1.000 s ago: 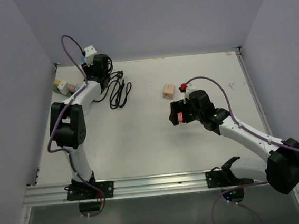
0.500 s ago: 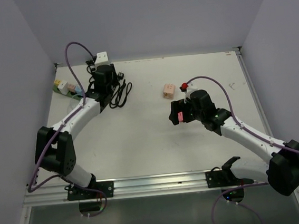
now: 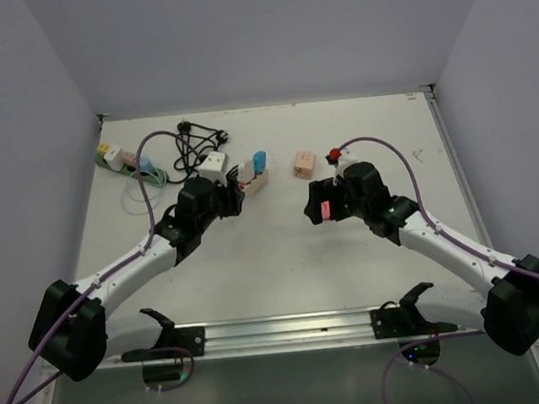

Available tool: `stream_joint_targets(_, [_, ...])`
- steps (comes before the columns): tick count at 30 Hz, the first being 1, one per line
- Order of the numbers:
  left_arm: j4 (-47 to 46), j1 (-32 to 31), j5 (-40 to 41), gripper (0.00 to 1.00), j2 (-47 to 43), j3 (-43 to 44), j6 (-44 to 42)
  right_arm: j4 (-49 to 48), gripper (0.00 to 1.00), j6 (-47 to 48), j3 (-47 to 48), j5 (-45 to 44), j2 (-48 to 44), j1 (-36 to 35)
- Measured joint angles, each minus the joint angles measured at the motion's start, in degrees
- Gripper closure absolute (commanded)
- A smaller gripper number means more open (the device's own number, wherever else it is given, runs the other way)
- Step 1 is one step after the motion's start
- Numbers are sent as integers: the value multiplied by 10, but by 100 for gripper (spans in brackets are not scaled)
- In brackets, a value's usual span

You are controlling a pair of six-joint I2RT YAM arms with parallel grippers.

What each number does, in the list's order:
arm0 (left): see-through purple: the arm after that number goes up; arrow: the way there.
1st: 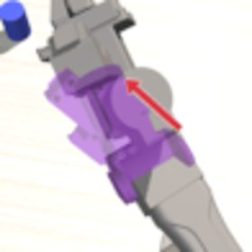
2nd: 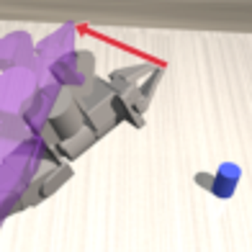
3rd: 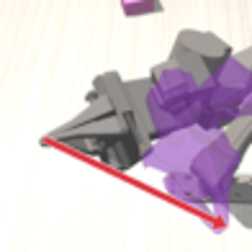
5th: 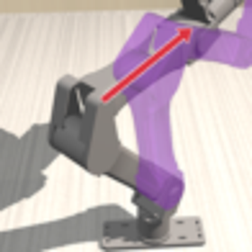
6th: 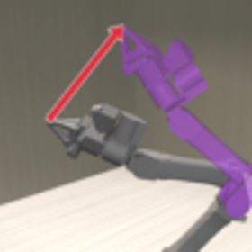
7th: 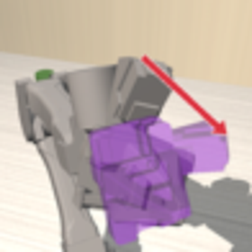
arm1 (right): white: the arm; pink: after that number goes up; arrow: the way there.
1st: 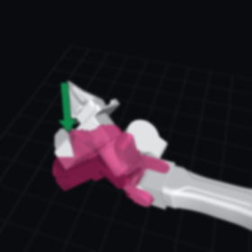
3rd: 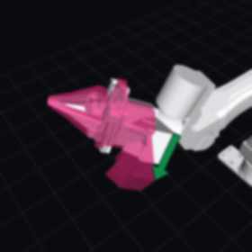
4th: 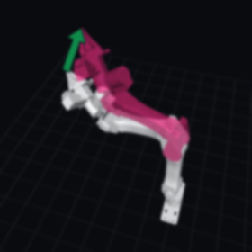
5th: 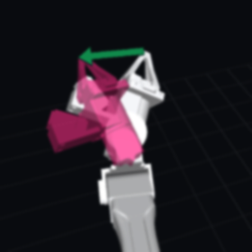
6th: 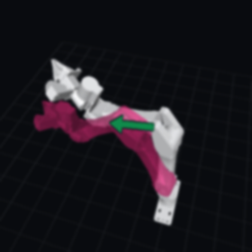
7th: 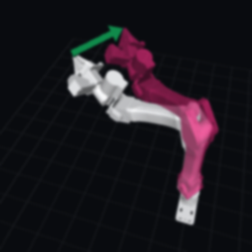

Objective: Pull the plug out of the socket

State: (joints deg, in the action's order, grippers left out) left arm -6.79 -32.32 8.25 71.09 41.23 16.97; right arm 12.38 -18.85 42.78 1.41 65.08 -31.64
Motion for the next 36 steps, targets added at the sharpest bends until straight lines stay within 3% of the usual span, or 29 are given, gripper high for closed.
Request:
stream_joint_targets(5, [-12,-28,-25,98,-12,-63,15,-1,4,-8,0,-2,0,0])
stream_joint_targets(8, [-16,-42,-31,86,-12,-90,21,-4,4,-12,0,-2,2,0])
stream_joint_targets(11, [-11,-49,-42,67,-11,-107,26,-7,4,-17,0,-2,5,0])
stream_joint_targets(14, [-8,-50,-50,56,2,-109,31,-12,4,-21,0,-2,13,0])
stream_joint_targets(23, [6,-60,-73,50,124,-69,41,-28,4,-32,-1,11,44,0])
stream_joint_targets(29, [2,-68,-84,24,162,-47,40,-30,4,-32,-1,12,50,0])
stream_joint_targets(36, [-6,-71,-84,22,165,-46,38,-25,6,-39,12,11,83,0])
